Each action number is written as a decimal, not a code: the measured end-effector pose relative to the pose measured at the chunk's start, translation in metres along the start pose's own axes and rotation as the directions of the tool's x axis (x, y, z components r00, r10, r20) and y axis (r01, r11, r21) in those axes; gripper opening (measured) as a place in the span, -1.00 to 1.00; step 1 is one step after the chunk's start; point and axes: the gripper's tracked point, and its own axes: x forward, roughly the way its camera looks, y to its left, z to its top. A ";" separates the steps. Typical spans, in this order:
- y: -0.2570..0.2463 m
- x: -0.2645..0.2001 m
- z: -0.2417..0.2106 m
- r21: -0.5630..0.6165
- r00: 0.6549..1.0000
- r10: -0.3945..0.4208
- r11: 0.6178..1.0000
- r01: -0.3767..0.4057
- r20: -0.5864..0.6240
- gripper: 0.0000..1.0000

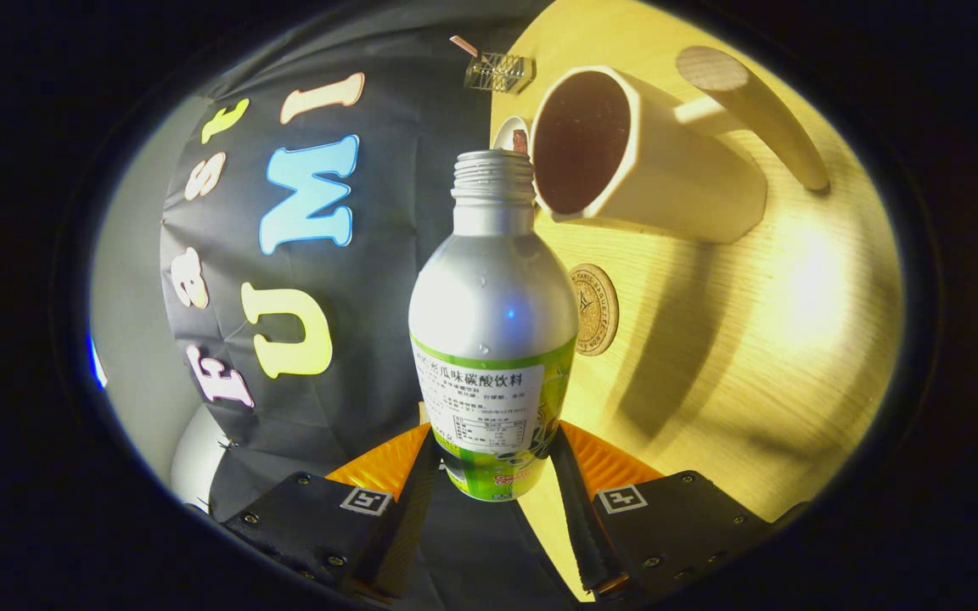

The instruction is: Take the bottle from table, then pour the juice into the cup, finally place the bottle on the coaster

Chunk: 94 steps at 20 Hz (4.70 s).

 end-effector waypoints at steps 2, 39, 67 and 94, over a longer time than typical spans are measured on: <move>0.002 0.000 -0.001 0.027 1.000 0.008 1.000 -0.008 -0.005 0.46; 0.033 0.005 -0.009 0.298 0.997 0.058 0.953 -0.043 -0.043 0.46; 0.070 -0.013 0.012 0.487 0.990 0.142 0.865 -0.117 -0.014 0.46; 0.105 -0.029 0.019 0.626 0.980 0.200 0.766 -0.148 -0.013 0.46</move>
